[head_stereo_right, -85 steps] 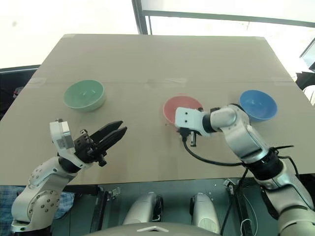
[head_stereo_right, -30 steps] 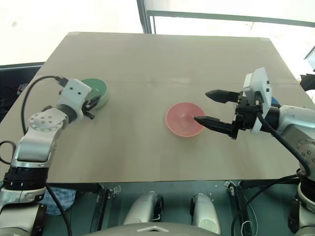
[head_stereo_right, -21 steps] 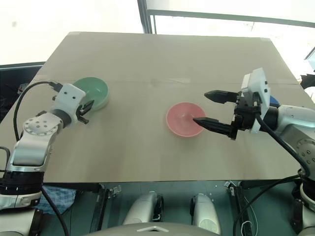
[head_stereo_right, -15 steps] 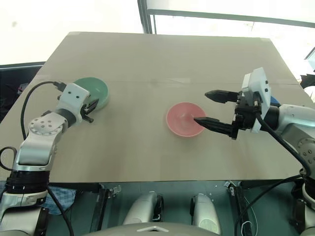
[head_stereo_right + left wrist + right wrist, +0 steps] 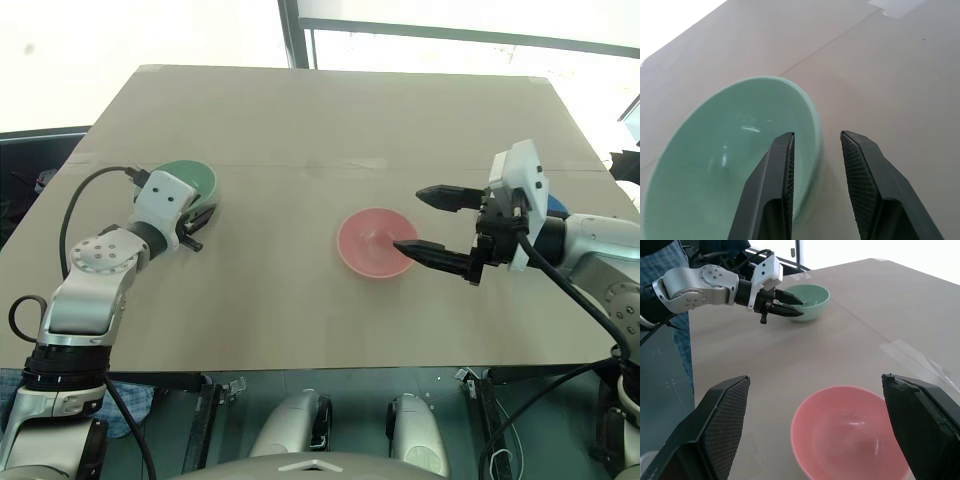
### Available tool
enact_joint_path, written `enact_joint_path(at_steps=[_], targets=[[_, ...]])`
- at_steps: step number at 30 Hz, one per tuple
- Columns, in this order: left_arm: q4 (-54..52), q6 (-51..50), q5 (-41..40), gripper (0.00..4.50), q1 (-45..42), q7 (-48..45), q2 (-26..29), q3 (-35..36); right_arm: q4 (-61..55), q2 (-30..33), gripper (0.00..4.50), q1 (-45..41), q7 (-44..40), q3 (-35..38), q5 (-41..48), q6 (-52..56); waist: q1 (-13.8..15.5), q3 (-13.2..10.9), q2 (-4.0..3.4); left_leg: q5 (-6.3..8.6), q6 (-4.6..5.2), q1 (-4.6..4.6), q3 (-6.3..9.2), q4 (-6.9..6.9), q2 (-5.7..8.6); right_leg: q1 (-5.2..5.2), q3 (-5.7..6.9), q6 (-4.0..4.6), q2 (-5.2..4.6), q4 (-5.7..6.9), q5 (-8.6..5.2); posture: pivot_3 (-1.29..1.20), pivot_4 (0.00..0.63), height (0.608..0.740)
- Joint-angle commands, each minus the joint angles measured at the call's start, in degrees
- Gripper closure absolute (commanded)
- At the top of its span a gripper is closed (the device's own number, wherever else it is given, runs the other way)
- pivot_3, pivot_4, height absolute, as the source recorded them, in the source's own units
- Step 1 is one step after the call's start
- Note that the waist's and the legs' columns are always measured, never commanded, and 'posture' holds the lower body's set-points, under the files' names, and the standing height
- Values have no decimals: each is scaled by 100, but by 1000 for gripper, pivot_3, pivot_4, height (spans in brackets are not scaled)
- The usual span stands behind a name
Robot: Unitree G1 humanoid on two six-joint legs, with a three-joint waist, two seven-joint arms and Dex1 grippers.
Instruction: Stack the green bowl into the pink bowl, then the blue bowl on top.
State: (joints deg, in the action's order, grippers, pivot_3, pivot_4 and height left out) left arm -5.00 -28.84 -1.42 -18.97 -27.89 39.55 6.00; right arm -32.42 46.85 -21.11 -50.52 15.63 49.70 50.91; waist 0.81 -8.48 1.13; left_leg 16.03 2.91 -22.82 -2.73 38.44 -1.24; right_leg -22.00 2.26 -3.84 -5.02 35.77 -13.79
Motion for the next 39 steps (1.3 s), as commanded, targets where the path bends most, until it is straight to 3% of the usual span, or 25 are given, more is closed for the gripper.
enact_joint_path(at_steps=[1,8,11,13,14,22,27,34,39], targets=[[-24,77,2,2937,34,-3,10,62,-82,94,57,11,54,45,46,-152,2,0,0,0,0,0,0,0,0,0,0,0,0,0,0,0,150,740],[-4,149,-5,2937,58,17,-23,95,-50,144,57,43,66,26,16,-194,3,0,0,0,0,0,0,1,0,0,0,0,-1,1,0,0,150,740],[3,188,3,3567,48,55,-36,130,-27,146,0,28,78,9,24,-217,2,0,1,0,0,0,0,2,0,0,0,0,-1,1,0,0,150,740],[4,167,-25,4404,53,24,-39,134,-6,155,0,24,76,-8,21,-253,1,0,1,0,0,0,0,2,0,0,0,0,-1,1,0,0,150,740],[1,160,-35,4480,62,19,-37,141,3,155,0,19,79,-8,35,-261,2,0,1,0,0,0,0,2,0,0,0,0,-1,1,0,0,150,740],[-6,188,-77,4480,33,-5,-59,147,30,174,0,9,97,-42,56,-307,3,0,1,0,0,0,0,4,0,0,0,0,-1,2,0,0,150,740],[-153,615,-709,4480,-445,-525,-528,-16,56,173,0,19,102,-87,23,-352,45,1,4,0,1,-4,4,12,1,2,3,0,-4,0,0,0,150,740],[-1224,678,-1403,4480,-1440,-1942,-759,-1093,-13,217,0,63,133,-26,74,-356,3,2,2,2,5,-8,2,19,3,4,1,-1,1,4,1,0,150,740],[-837,1176,-1089,4480,-2166,-3219,-603,-2229,-25,172,0,1,177,-66,98,-393,2,2,-1,3,6,0,-6,18,5,6,-5,-1,10,1,0,0,150,740]])
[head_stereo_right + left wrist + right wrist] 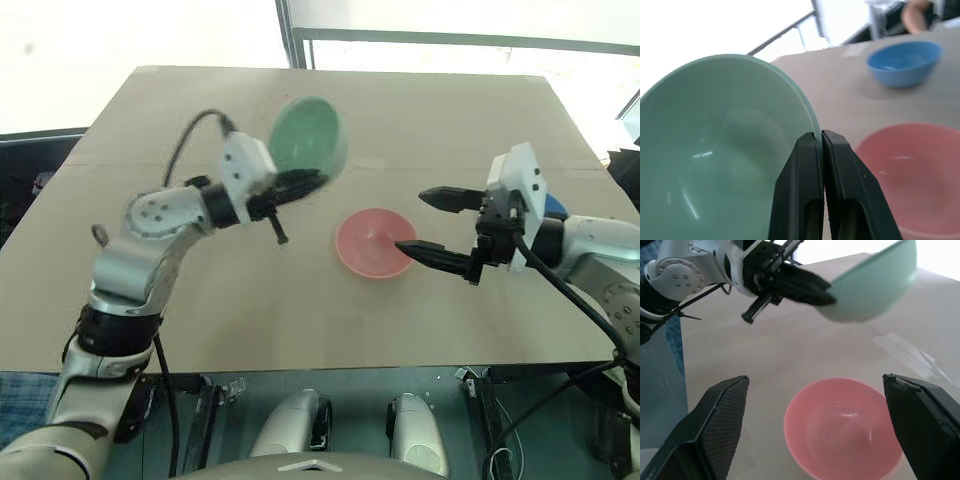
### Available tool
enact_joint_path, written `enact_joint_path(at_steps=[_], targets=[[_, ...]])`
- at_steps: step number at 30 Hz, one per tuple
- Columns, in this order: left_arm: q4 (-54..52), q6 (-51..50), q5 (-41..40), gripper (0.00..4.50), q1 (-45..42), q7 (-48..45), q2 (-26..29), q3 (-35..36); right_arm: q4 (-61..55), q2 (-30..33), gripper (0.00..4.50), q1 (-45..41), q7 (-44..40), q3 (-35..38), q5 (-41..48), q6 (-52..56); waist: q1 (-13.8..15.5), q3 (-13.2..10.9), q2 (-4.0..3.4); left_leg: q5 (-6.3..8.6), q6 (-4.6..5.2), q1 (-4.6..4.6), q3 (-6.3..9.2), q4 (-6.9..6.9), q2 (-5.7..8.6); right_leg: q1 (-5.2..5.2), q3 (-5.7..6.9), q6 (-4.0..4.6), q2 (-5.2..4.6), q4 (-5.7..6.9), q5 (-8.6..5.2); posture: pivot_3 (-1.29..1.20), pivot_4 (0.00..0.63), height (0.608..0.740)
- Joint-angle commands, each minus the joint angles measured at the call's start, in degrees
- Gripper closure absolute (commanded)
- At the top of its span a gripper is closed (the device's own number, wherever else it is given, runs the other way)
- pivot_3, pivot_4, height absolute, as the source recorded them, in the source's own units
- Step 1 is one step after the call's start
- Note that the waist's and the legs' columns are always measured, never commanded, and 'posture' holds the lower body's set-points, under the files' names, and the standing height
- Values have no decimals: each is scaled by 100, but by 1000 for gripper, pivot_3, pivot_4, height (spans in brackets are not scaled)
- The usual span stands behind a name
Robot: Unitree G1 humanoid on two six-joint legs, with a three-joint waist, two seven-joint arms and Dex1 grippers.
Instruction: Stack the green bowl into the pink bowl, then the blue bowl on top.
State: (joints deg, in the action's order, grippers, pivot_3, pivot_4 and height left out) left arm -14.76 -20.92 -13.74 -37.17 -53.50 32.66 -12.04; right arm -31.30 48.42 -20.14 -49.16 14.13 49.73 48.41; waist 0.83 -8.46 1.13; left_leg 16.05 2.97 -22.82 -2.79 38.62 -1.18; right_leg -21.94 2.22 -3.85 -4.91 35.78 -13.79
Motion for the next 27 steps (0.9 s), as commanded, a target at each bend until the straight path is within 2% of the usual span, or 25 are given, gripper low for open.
enact_joint_path(at_steps=[1,6,15,16,18,19,20,23,27], targets=[[248,509,175,4480,-470,-942,125,-583,-156,6,0,-112,48,83,124,-141,1,0,0,0,1,-1,0,1,1,0,0,0,1,0,0,0,150,740],[881,1110,503,4480,-848,-1935,229,-1220,-109,55,0,15,-29,175,26,-329,0,0,0,2,4,0,0,9,3,0,-3,0,3,-3,0,0,150,740],[1387,1780,570,4480,-837,-1892,-499,-1178,-334,55,0,303,203,288,101,-383,10,-2,1,15,27,-21,3,31,0,0,-1,-2,-1,2,0,0,150,740],[1393,1804,480,3945,-846,-1879,-582,-1107,-352,53,0,327,219,293,105,-389,11,-2,1,16,28,-21,2,34,0,0,-2,-2,-2,2,0,0,150,740],[1355,1780,263,3615,-865,-1935,-689,-990,-372,63,0,362,232,287,95,-407,13,-3,1,17,29,-21,3,45,0,1,-2,-2,-3,-1,0,0,150,740],[1379,1849,262,3125,-888,-1875,-741,-931,-372,67,0,369,239,281,93,-416,11,-2,1,17,29,-21,4,47,0,1,-2,-3,-3,-1,0,0,150,740],[1440,1961,295,3000,-923,-1757,-808,-859,-365,71,0,367,243,273,91,-423,10,-2,1,17,29,-19,4,49,0,2,-2,-3,-3,-1,0,0,150,740],[1533,1911,260,1936,-970,-1510,-918,-597,-340,76,0,377,234,253,75,-449,11,-2,1,17,30,-14,4,54,-2,7,-3,-3,-2,1,0,0,150,740],[1253,853,-543,1936,-800,-1259,-926,50,-214,106,0,427,245,223,-86,-537,-2,-2,1,17,30,-13,5,55,-3,7,-4,-3,-2,3,0,0,150,740]])
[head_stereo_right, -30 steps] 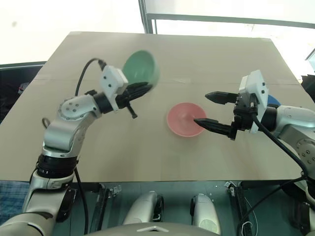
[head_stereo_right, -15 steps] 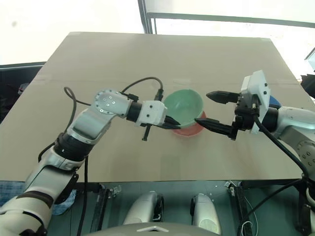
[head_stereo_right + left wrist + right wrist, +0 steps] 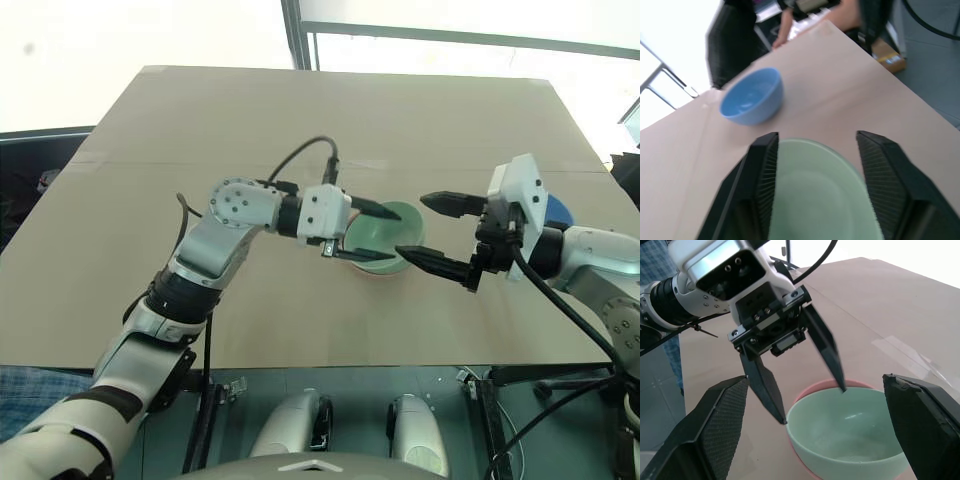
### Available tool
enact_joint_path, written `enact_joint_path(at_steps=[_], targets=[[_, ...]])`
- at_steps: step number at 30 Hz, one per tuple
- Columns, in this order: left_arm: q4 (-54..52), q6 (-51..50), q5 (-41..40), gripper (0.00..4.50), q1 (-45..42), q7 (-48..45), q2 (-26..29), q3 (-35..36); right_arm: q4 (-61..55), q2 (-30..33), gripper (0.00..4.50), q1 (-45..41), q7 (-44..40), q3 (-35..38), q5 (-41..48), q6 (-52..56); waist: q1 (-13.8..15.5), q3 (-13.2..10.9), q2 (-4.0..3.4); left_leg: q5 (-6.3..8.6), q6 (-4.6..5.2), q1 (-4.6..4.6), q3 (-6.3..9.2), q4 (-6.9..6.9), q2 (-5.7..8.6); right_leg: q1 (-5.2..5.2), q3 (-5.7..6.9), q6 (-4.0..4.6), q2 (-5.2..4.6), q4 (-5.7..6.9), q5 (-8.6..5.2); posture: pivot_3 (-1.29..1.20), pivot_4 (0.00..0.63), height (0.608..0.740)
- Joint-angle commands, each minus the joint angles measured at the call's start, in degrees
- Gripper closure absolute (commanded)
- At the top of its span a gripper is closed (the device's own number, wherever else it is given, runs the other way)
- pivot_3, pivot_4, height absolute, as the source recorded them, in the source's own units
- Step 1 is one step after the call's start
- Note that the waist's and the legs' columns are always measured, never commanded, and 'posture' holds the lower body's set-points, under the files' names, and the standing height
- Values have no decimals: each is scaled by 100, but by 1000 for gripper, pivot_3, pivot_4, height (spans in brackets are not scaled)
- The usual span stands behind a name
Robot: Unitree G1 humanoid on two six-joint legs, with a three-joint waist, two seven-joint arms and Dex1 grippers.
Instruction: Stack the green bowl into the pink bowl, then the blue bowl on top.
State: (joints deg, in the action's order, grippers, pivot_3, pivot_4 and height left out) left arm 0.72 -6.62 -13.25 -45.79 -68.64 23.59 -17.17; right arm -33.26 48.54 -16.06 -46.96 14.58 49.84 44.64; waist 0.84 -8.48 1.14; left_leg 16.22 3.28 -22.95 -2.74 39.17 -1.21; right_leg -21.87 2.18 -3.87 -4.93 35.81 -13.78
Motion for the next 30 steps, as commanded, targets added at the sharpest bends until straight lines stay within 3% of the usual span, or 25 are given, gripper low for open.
enact_joint_path(at_steps=[1,13,21,29,30], targets=[[-395,-871,-855,1936,117,290,10,738,78,116,0,21,79,127,-266,-205,-4,0,0,0,0,0,0,-1,-1,0,0,0,0,0,0,0,150,740],[-1798,-2696,-3001,1936,1160,25,789,1693,1876,456,0,-397,777,-762,-2567,-529,3,-2,-3,-1,-3,2,-2,0,-1,0,0,0,-2,0,0,0,150,740],[-1896,-2782,-3041,1936,1311,180,991,1770,2520,603,0,-348,919,-1213,-3389,-249,-2,-2,-4,-1,-3,3,-5,-1,1,1,-1,0,0,-3,-1,0,150,740],[-1594,-2278,-2460,1936,1332,531,1152,1875,2998,696,0,-105,1067,-1302,-3999,-154,0,-2,-5,-1,-3,4,-7,-3,3,3,-2,0,-1,-6,0,0,150,740],[-1565,-2247,-2445,1894,1317,521,1167,1878,3000,690,511,-85,1068,-1296,-4052,-200,-4,-2,-5,-1,-3,5,-7,-3,3,3,-3,0,0,-5,-1,0,150,740]])
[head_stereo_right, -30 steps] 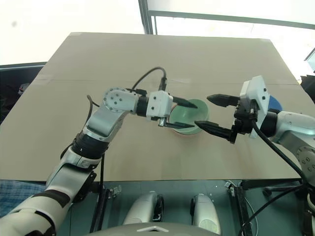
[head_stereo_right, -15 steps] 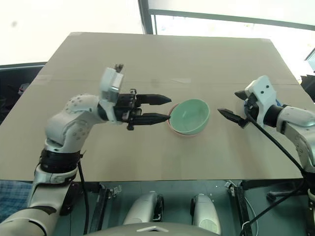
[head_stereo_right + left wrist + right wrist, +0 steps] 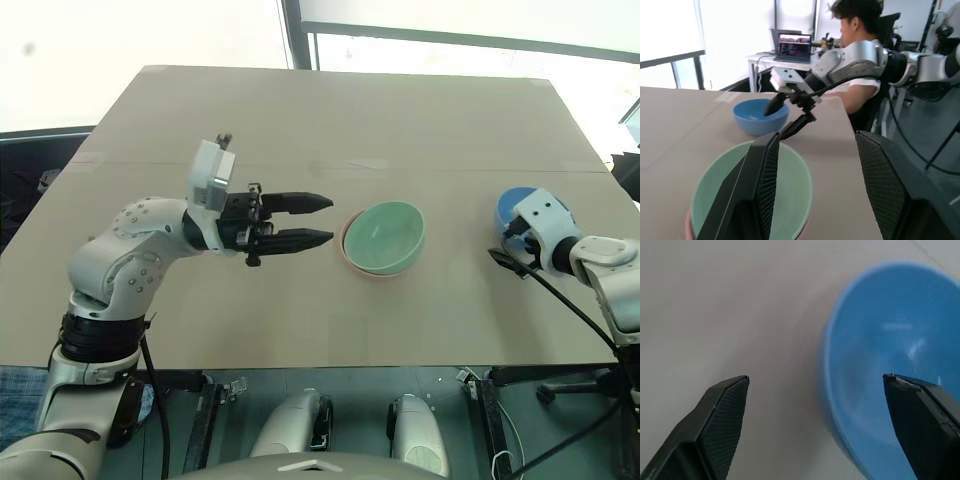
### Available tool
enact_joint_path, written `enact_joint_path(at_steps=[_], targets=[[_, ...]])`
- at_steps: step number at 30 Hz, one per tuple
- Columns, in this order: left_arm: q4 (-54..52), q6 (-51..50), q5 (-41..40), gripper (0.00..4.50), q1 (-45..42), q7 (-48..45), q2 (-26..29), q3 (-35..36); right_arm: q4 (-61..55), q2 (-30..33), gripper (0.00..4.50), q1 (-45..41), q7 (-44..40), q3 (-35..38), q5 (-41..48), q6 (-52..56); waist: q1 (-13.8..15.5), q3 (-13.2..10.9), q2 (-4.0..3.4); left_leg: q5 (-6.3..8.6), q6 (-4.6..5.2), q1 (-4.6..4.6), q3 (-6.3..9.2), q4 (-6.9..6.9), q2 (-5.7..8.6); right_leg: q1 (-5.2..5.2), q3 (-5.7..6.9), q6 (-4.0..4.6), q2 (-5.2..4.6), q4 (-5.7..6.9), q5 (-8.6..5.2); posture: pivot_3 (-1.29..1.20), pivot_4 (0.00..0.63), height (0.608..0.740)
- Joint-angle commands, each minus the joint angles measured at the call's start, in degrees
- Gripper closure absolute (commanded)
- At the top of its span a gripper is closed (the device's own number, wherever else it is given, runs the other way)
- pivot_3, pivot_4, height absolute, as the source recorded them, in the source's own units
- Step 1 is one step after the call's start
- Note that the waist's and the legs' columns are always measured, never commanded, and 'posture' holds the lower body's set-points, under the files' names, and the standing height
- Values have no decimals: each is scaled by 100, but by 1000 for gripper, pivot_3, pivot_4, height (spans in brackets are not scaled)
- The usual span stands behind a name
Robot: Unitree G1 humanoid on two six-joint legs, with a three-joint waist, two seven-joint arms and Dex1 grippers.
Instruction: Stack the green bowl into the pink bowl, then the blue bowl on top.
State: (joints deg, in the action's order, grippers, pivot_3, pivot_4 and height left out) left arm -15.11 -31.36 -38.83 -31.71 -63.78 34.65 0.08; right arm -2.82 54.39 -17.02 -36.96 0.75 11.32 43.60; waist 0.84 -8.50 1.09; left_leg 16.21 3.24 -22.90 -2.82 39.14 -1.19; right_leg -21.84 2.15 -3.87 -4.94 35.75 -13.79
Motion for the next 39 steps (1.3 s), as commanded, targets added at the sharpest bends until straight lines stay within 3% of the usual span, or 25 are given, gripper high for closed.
enact_joint_path(at_steps=[1,5,10,18,25,33,39], targets=[[44,256,130,1894,-104,40,71,162,-39,100,753,24,43,95,-228,-123,-5,0,0,0,0,0,0,0,0,0,0,0,0,0,0,0,150,740],[85,292,139,1894,-115,5,98,156,1,61,2174,2,-25,124,-313,-155,-8,0,0,0,0,0,-1,0,-1,-1,-1,0,1,0,0,0,150,740],[172,365,198,1894,-141,45,133,184,-1,19,4422,-7,-43,138,-354,-204,2,0,0,0,0,0,0,0,-1,0,0,0,0,0,0,0,150,740],[151,380,191,1894,-4,26,262,236,-285,33,4422,-40,-367,181,-288,-462,-7,-1,-1,0,-1,0,-1,0,-1,0,0,-1,1,0,0,0,150,740],[248,389,177,1894,244,-108,678,555,-1663,-83,4422,-927,-825,62,271,-99,-42,-6,-9,0,-2,3,-2,-1,-6,-3,-1,-1,2,2,0,0,150,740],[675,717,440,1894,834,-451,1362,1009,-3095,-426,4422,-1909,-958,-753,692,646,3,-6,-7,1,-3,-5,6,-12,-4,-7,11,0,-3,-6,-1,0,150,740],[838,834,379,1894,1166,-651,1569,1334,-3621,-547,4422,-2085,-1008,-1463,651,800,-2,-6,-7,1,-3,-5,6,-9,-1,-9,12,1,-6,-4,-1,0,150,740]])
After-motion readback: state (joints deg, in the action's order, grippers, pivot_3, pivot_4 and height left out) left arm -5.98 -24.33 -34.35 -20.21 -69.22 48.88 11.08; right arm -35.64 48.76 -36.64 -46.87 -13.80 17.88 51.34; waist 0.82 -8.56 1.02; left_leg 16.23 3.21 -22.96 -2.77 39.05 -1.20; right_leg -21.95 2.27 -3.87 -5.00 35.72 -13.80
